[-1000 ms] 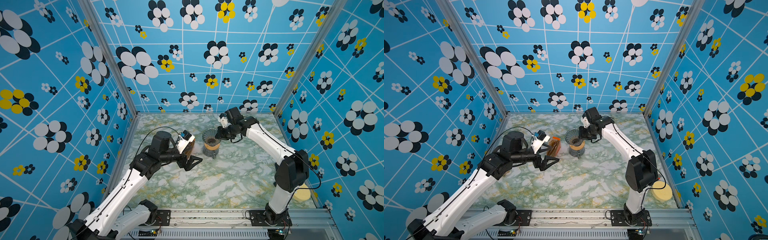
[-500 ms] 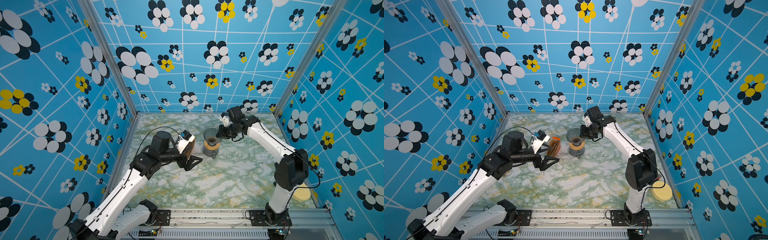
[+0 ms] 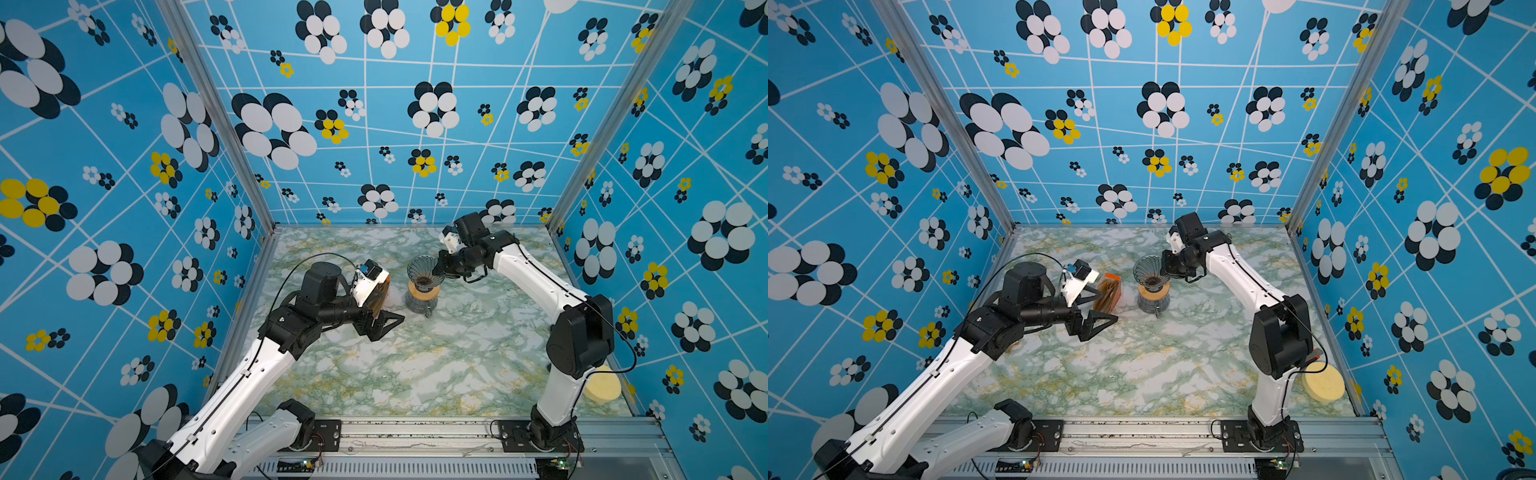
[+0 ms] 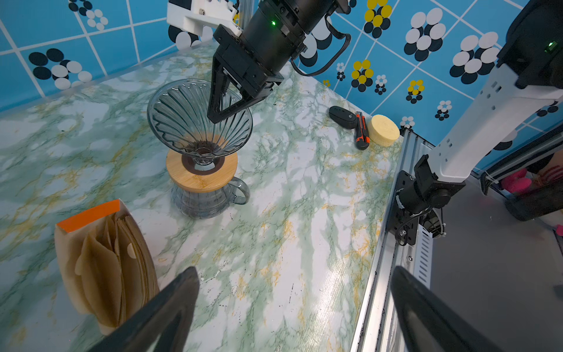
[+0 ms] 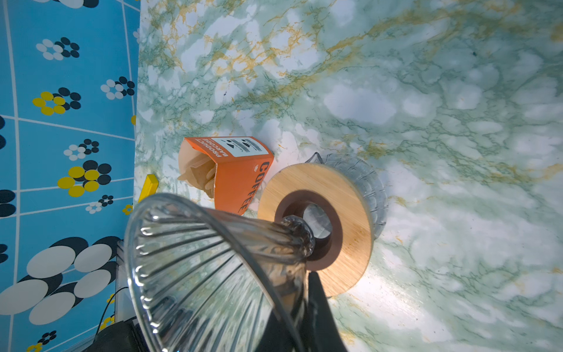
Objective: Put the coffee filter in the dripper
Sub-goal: 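Hold the dripper seated on the wooden ring with the right gripper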
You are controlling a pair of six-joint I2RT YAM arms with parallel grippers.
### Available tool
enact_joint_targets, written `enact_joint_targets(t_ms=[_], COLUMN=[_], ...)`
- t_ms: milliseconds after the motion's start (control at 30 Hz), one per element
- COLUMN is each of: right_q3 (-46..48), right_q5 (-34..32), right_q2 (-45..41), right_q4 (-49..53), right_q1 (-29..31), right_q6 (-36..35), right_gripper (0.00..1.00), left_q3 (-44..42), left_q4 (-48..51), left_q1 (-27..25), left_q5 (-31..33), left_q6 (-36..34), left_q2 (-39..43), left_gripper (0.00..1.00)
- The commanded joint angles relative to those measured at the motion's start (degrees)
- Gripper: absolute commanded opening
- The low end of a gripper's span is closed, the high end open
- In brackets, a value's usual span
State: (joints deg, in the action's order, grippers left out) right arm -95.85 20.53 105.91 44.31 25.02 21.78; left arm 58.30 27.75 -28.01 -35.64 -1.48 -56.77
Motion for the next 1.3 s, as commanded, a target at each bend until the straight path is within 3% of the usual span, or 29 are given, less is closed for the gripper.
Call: enact_joint_targets(t_ms=[0, 1267], right_q3=[-0.9, 3.4], right_q5=[1.9, 3.1], right_q2=[1.2, 2.8], right_q4=[-1.2, -5.0], right_q1=[-0.4, -1.5], right_q6=[0.5, 1.5], right_gripper=[0.1, 0.1], left_q3=[-0.6, -0.6], left_q4=[-0.9, -0.8], left_q1=[0.6, 0.9], left_q5=[-1.1, -1.1], left_q6=[0.3, 0.2], left_q2=[0.8, 1.0], left_gripper=[0.99, 0.99])
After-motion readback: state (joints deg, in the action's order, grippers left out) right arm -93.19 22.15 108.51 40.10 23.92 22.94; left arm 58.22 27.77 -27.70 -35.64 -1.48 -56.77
